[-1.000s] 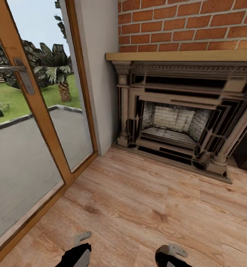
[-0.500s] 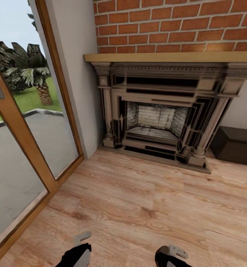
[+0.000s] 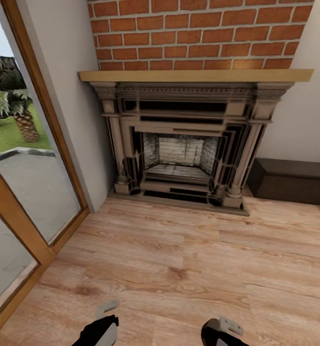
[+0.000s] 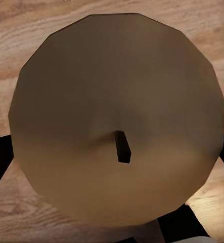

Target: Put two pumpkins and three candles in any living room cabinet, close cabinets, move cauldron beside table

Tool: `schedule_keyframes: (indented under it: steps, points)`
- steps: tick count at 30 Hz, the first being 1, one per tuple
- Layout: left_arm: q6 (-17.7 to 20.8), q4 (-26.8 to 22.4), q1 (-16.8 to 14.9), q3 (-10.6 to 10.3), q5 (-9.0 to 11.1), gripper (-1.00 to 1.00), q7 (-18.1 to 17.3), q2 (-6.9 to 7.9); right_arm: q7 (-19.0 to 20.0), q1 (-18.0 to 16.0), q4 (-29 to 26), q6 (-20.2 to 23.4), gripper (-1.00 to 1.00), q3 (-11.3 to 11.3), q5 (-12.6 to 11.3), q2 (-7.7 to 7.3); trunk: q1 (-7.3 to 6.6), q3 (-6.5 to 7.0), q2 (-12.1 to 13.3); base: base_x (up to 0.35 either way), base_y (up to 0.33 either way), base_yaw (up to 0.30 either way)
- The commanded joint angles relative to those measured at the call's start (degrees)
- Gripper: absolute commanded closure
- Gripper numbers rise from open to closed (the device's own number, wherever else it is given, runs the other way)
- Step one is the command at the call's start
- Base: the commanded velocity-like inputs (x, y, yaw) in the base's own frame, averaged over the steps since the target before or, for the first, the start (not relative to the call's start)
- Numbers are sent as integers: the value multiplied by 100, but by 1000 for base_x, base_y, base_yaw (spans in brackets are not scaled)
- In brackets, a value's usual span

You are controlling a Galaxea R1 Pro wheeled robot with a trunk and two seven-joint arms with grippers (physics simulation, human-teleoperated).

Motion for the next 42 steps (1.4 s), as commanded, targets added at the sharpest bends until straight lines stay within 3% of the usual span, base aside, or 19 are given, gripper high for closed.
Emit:
schedule_keyframes:
  steps: [1,23,29,35,42]
  points:
    - [29,-12,-2,-38,26,-100,45,6,-26,-6,-6,-12,100,51,-63,4,-1,-2,-3,0,0,-279]
    - [29,-12,-2,-45,21,-100,45,6,-26,-2,-6,-12,100,51,-63,7,-1,52,-3,16,0,-278]
    - [29,-12,-2,-53,18,-100,45,6,-26,-4,-6,-12,100,51,-63,7,-1,57,-3,255,0,-88]
    - [29,-12,-2,-194,19,-100,45,6,-26,-4,-6,-12,100,51,-68,5,-1,57,-3,320,0,-11]
    - [29,-12,-2,-204,20,-100,45,6,-22,-2,-6,-12,100,51,-72,-1,-1,57,-3,323,0,-223]
